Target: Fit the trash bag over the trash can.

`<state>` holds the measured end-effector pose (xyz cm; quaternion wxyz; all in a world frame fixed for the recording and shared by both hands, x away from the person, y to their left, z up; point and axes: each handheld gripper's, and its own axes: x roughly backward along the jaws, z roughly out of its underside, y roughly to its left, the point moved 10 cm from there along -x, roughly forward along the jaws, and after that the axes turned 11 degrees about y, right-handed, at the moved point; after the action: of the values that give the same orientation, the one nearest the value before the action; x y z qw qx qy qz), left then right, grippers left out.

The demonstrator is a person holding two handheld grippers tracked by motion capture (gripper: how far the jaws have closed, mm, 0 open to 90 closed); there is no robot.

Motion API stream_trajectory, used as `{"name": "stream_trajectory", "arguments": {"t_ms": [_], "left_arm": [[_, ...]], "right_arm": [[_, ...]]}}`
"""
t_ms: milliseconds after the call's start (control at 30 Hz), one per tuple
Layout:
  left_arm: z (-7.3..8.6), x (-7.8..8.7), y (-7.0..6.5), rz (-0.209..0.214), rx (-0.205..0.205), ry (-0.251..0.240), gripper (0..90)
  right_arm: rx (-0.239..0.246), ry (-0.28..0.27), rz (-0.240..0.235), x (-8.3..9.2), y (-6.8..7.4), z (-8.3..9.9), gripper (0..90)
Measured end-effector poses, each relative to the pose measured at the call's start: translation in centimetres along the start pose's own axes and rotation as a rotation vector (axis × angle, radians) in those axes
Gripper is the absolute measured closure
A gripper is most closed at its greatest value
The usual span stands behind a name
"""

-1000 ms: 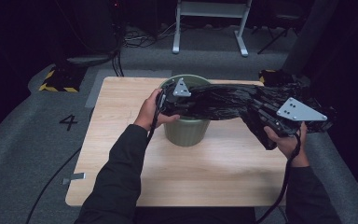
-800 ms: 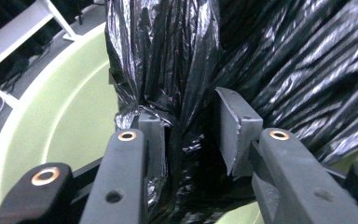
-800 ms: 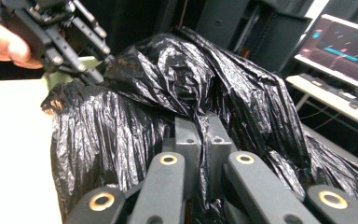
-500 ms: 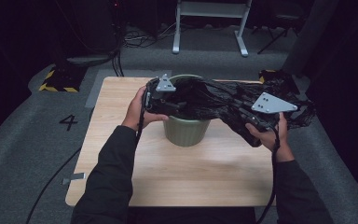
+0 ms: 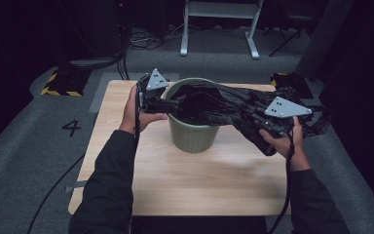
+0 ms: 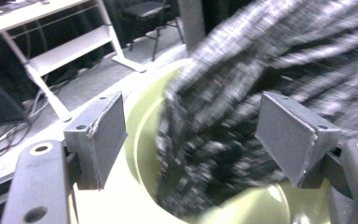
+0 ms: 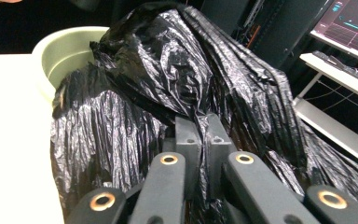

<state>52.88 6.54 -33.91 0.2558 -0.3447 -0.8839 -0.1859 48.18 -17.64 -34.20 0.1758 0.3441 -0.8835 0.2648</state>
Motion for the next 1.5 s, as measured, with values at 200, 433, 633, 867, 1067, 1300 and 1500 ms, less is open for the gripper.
{"name": "stream_trajectory", "arguments": {"t_ms": [200,433,633,867,1067,1300,1500], "left_arm": [[-3.4,-1.6,-0.7,-0.013,-0.002,0.009,34.7],[-4.0,-4.4,-3.7,0.022,-0.144,0.124,47.6],[-3.0,-5.8,-5.4,0.094,-0.209,0.192,51.8],[-2.0,-4.2,-4.1,0.109,-0.141,0.139,33.6],[-1.4,-1.8,-5.5,0.236,-0.154,0.045,22.9],[-1.0,-2.5,-7.8,0.253,-0.217,0.083,29.9],[-0.6,-3.4,-7.9,0.204,-0.269,0.124,59.6]], "right_arm": [[0.044,-0.002,0.024,1.5,-0.3,0.4,88.9],[0.060,-0.050,0.010,2.3,0.0,-0.1,88.6],[0.064,-0.064,-0.010,1.6,0.4,-0.9,88.3],[0.051,-0.017,-0.046,-1.5,1.4,-1.9,87.8],[0.037,0.015,-0.077,-3.1,2.0,-2.3,87.8],[0.039,0.017,-0.105,-3.7,2.8,-3.1,87.0],[0.052,0.018,-0.118,-3.9,3.5,-3.3,83.7]]}}
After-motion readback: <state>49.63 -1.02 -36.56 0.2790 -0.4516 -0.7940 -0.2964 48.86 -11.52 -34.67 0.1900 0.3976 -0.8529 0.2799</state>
